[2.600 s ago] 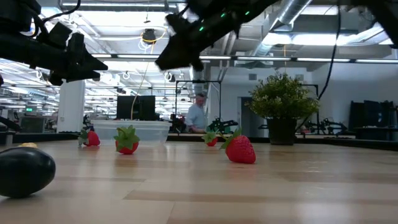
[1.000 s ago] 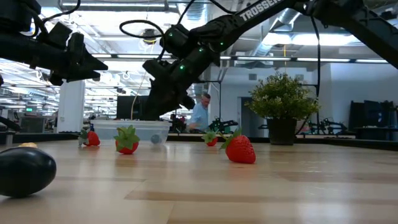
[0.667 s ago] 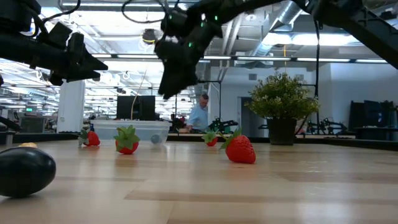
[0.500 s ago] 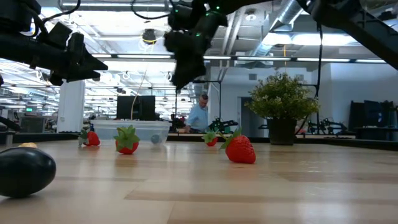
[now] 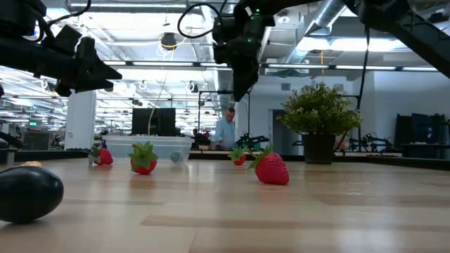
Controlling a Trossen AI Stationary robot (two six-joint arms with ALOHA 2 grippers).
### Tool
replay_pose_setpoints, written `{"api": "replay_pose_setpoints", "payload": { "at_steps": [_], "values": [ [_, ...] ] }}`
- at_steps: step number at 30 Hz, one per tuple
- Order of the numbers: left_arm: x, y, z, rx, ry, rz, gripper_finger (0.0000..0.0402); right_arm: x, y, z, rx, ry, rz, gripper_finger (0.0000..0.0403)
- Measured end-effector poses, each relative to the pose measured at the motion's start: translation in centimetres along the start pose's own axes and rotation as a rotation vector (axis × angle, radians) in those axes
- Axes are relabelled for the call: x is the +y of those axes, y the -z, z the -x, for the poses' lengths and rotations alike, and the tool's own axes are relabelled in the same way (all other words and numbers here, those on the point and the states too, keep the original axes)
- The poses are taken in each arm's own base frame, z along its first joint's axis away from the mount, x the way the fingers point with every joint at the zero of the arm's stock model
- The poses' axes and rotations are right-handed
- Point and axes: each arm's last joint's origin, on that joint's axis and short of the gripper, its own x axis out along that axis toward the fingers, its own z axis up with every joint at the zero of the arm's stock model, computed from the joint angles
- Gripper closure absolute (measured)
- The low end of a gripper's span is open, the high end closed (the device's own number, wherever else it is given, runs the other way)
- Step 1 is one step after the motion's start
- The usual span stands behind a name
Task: Pick and placing Produce into tupperware
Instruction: Put the strawberry into the transparent bin
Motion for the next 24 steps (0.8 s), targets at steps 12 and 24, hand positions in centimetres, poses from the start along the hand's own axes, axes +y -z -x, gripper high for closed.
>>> {"api": "replay_pose_setpoints", "payload": {
  "at_steps": [12,24],
  "values": [
    [0.0,0.0,0.0,0.000,0.000,-0.024,0.0166,1.0,3.6,-3.7,0.062,-0.131,0.061,0.0212],
    [0.0,0.0,0.0,0.000,0.000,-0.037,0.0166,2.0,4.3,-8.4,-0.049,-0.098,0.062,0.0222]
  ]
}}
